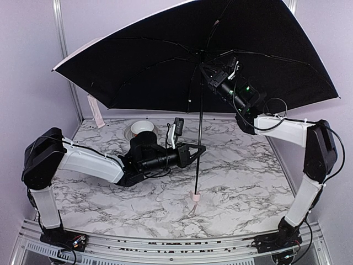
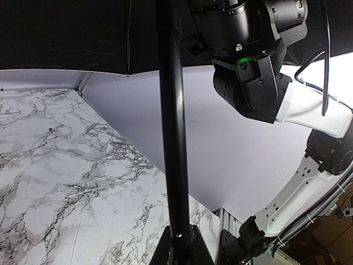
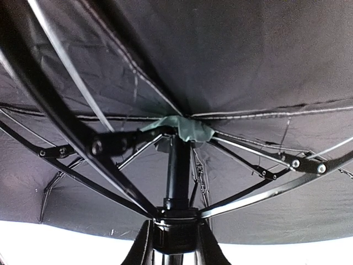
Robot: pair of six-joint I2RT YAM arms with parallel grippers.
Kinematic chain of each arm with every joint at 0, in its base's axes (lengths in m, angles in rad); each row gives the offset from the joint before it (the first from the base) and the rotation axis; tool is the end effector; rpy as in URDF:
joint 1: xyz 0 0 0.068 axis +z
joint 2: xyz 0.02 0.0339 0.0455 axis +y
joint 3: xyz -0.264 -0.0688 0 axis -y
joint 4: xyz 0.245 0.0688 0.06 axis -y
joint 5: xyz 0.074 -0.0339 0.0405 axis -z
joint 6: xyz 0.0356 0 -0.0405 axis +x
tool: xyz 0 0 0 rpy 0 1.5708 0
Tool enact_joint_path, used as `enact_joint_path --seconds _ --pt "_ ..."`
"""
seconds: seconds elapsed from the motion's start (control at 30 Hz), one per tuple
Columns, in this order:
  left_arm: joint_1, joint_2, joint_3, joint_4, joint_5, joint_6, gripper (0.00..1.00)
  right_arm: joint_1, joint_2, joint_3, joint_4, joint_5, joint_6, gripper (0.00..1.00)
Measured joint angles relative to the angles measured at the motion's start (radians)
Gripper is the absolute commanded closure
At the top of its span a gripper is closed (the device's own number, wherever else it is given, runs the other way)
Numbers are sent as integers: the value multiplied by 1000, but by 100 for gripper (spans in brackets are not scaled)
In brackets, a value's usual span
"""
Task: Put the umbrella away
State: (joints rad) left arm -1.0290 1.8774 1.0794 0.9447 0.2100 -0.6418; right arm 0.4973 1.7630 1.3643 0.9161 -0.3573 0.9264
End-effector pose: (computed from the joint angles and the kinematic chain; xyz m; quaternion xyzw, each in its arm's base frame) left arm 0.2109 -0.3648 0.2476 0.2029 0.6224 -0.6042 0.4543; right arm 0.3569 0.2079 0.3859 -0.0448 0.5160 0.6234 0.5858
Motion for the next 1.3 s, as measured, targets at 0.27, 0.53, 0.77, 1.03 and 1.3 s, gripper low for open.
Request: enact_joint_path --seconds 0.27,0.53,0.77,1.03,1.3 --pt "0 0 0 0 3 -2 100 0 -2 0 -3 0 -11 74" --pt "0 0 0 1 18 -1 100 0 -6 -18 13 0 -22 70" --pt "0 0 0 1 26 -1 100 0 -6 -25 29 1 -21 88" --pt "0 0 0 0 30 -1 100 0 -16 -40 42 9 -14 100" --pt "0 0 0 2 41 -2 100 0 -16 -40 44 7 -16 65"
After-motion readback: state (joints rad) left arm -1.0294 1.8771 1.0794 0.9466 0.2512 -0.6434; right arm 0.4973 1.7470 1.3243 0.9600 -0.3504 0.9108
